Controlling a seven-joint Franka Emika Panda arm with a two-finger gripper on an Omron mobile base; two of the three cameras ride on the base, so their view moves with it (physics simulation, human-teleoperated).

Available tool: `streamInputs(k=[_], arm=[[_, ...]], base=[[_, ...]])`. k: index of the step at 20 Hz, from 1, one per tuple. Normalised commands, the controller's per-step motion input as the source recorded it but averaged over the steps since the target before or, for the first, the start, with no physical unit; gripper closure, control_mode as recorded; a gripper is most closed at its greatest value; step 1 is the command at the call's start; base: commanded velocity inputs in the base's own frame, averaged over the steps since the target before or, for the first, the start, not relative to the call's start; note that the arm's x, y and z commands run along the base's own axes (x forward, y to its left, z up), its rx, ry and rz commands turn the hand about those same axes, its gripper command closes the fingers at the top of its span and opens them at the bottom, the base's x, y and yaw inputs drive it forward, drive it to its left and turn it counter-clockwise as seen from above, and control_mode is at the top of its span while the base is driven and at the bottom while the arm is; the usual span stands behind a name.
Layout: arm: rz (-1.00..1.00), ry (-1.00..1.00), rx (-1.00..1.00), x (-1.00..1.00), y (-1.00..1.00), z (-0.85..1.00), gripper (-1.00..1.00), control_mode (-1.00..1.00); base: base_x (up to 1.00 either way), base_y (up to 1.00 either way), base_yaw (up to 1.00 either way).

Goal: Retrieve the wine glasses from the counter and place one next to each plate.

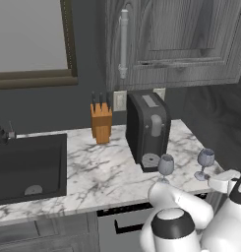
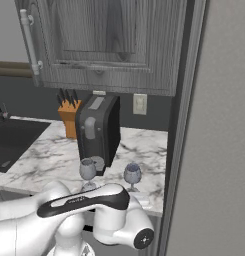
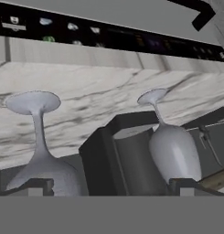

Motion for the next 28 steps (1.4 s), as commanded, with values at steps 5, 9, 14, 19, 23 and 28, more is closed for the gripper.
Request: streamInputs(k=[5, 9, 14, 19, 23, 28], arm=[[0.00, -0.08, 0.00, 0.16, 0.00, -0.17, -1.00, -1.00], [0.00, -0.07, 0.00, 0.18, -0.03, -0.12, -1.00, -1.00], [0.00, 0.00, 0.00, 0.17, -0.08, -0.09, -1.00, -1.00], [0.00, 0.03, 0.00, 0.24, -0.16, -0.03, -1.00, -1.00], [0.00, 0.02, 0.00, 0.17, -0.28, -0.05, -1.00, -1.00], [0.00, 0.00, 0.00, 0.19, -0.21, -0.16, -1.00, -1.00]], base=[[0.00, 0.00, 0.00], [0.00, 0.00, 0.00], [0.00, 0.00, 0.00], [0.00, 0.00, 0.00], [0.00, 0.00, 0.00], [0.00, 0.00, 0.00]])
